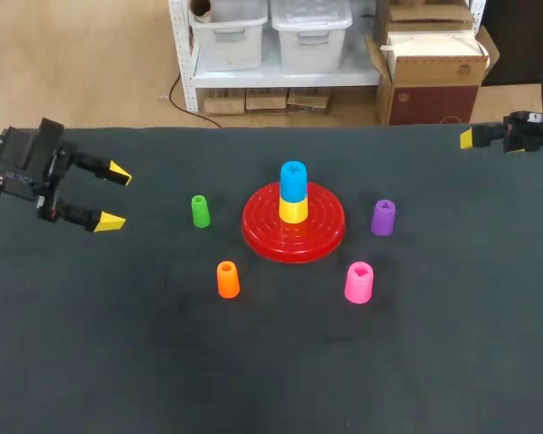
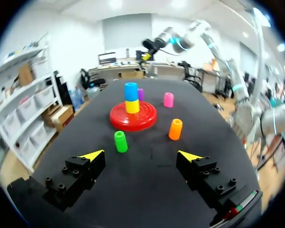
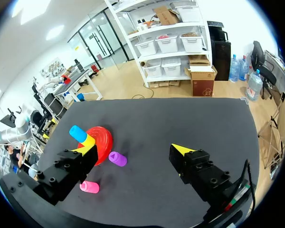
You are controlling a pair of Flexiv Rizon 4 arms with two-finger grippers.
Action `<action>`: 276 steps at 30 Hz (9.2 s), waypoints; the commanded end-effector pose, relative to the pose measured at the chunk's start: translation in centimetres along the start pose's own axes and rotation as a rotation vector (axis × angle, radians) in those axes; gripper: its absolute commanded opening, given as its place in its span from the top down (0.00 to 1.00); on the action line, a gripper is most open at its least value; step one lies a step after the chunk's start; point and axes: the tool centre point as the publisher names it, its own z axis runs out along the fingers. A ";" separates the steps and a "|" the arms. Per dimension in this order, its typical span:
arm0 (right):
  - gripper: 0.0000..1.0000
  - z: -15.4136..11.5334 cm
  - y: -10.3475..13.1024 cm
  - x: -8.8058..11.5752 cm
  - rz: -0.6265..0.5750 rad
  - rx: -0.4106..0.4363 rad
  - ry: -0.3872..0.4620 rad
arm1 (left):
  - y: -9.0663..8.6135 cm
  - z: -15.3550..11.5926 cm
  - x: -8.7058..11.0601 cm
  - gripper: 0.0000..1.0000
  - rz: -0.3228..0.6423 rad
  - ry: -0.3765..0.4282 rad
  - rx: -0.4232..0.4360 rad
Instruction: Pick up and stack the cylinders on the red base in this order: pink,purple,orange,green
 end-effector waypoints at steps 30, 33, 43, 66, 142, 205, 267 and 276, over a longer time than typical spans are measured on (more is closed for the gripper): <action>0.00 0.0 0.0 0.0 0.000 0.000 0.000 | -0.4 1.8 -2.9 0.00 -0.068 -0.058 -0.044; 0.00 0.0 0.0 0.0 0.000 0.000 0.000 | -0.4 1.8 -2.9 0.00 -0.068 -0.058 -0.044; 0.00 1.3 1.1 -0.2 0.002 0.005 0.030 | -0.4 1.8 -2.9 0.00 -0.068 -0.058 -0.044; 0.00 7.9 14.5 10.8 -0.034 0.324 0.485 | -0.4 1.8 -2.9 0.00 -0.068 -0.058 -0.044; 1.00 9.8 15.0 18.7 0.116 0.523 0.529 | -0.4 1.8 -2.9 0.00 -0.068 -0.058 -0.044; 0.28 10.3 14.6 17.9 0.104 0.518 0.542 | -0.4 1.8 -2.9 0.00 -0.068 -0.058 -0.044; 1.00 15.7 20.0 -2.1 -0.501 0.216 0.697 | -0.4 1.8 -2.9 0.00 -0.068 -0.058 -0.044; 1.00 16.3 20.9 -1.9 -0.523 0.174 0.713 | -0.4 1.8 -2.9 0.00 -0.068 -0.058 -0.044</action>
